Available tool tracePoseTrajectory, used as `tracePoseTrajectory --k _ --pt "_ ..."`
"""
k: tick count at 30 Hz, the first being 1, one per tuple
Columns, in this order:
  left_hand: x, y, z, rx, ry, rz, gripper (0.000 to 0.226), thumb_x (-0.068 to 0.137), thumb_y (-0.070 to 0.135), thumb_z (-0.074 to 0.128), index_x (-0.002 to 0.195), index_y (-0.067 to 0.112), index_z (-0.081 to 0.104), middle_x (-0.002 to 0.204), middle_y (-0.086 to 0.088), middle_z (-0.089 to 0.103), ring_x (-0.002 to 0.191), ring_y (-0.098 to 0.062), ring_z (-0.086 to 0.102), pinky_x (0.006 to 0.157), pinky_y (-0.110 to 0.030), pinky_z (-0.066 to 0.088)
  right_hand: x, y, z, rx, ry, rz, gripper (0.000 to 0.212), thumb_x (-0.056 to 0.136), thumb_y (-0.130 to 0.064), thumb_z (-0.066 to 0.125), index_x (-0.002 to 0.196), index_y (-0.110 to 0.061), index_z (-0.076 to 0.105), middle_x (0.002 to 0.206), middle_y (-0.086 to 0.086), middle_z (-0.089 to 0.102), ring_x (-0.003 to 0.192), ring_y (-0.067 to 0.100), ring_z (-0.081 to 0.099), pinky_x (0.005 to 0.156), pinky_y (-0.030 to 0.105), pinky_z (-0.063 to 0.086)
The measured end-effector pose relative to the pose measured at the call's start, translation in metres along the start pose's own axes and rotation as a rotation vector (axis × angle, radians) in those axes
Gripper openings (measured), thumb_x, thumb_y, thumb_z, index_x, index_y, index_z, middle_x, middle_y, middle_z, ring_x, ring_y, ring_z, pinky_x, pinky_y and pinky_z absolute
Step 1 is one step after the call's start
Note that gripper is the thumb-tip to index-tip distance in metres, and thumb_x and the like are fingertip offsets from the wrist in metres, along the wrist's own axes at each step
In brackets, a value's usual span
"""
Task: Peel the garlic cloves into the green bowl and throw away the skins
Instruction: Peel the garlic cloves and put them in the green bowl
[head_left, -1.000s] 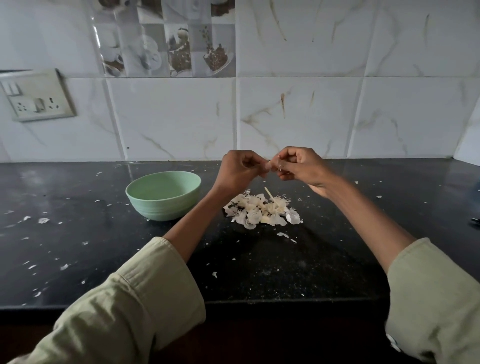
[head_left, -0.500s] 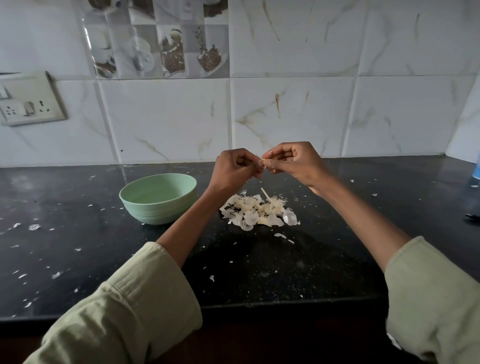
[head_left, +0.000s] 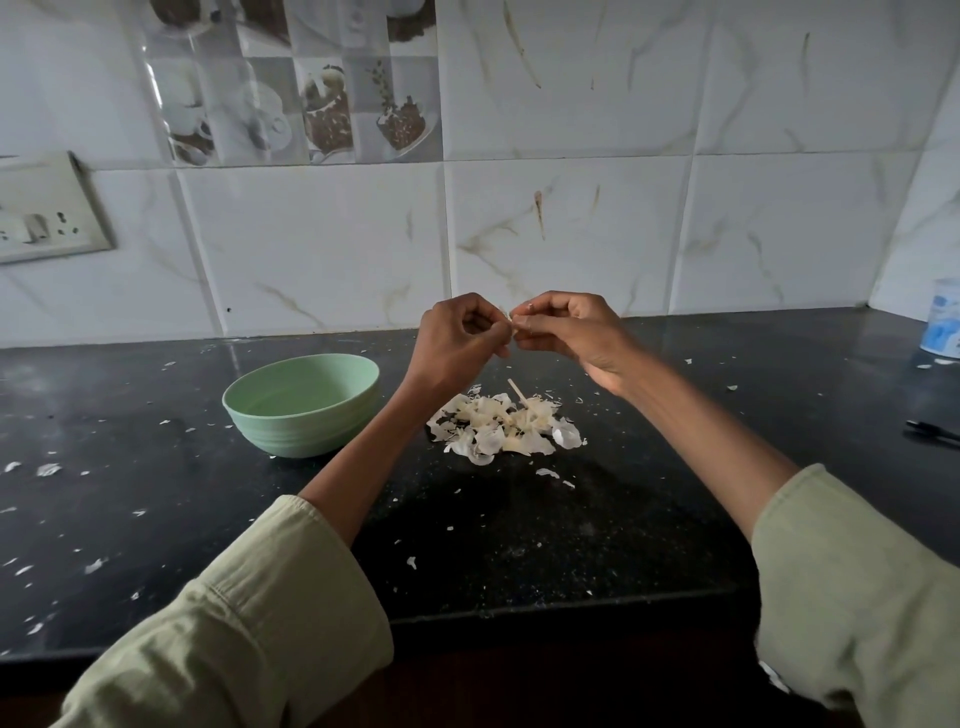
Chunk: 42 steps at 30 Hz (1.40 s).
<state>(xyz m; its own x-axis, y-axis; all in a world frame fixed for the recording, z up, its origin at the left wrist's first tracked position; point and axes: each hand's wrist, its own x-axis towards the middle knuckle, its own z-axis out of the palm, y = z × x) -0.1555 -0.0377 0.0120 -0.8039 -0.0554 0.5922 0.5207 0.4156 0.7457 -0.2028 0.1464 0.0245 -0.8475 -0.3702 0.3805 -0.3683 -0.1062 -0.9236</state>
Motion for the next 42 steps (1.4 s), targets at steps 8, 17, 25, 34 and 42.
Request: tracePoseTrajectory --k 8,17,25,34,42 --pt "-0.002 -0.002 0.004 -0.081 -0.061 -0.14 0.031 0.103 0.032 0.062 0.103 0.001 0.067 0.09 -0.012 0.078 0.078 -0.033 0.077 0.076 -0.041 0.061 -0.001 0.003 0.002 -0.087 0.108 -0.111 0.013 0.089 0.004 0.075 0.101 0.009 0.07 0.098 0.02 0.074 0.088 0.032 0.077 0.081 0.035 0.064" --pt "0.0 -0.01 0.001 -0.215 -0.105 -0.181 0.034 0.102 0.021 0.067 0.114 -0.01 0.063 0.086 -0.011 0.075 0.075 -0.019 0.072 0.074 -0.032 0.058 0.002 0.004 0.005 -0.304 0.116 -0.208 0.011 0.085 -0.005 0.081 0.091 -0.002 0.072 0.095 0.006 0.078 0.079 0.021 0.076 0.082 0.039 0.063" --pt "-0.002 -0.009 0.005 -0.122 -0.032 -0.172 0.008 0.098 0.006 0.07 0.103 0.0 0.069 0.083 -0.009 0.073 0.075 -0.014 0.07 0.075 -0.033 0.06 -0.003 0.002 0.008 -0.447 0.092 -0.288 0.014 0.086 -0.016 0.084 0.094 -0.01 0.074 0.089 0.001 0.077 0.075 0.019 0.075 0.075 0.032 0.063" --pt "-0.006 -0.005 0.006 0.133 -0.049 -0.091 0.018 0.091 -0.003 0.063 0.082 0.007 0.074 0.072 -0.008 0.076 0.065 -0.019 0.072 0.076 -0.048 0.064 -0.003 0.003 0.012 -0.598 0.103 -0.397 0.017 0.083 -0.024 0.087 0.081 -0.01 0.077 0.074 0.0 0.076 0.066 0.019 0.072 0.07 0.039 0.062" --pt "-0.011 0.0 0.006 0.078 0.029 -0.004 0.02 0.088 -0.012 0.062 0.082 0.005 0.072 0.073 -0.011 0.072 0.067 -0.02 0.069 0.072 -0.046 0.061 0.0 0.005 0.011 -0.348 0.117 -0.26 0.023 0.084 -0.02 0.086 0.085 0.0 0.076 0.082 0.008 0.078 0.067 0.021 0.073 0.073 0.039 0.065"
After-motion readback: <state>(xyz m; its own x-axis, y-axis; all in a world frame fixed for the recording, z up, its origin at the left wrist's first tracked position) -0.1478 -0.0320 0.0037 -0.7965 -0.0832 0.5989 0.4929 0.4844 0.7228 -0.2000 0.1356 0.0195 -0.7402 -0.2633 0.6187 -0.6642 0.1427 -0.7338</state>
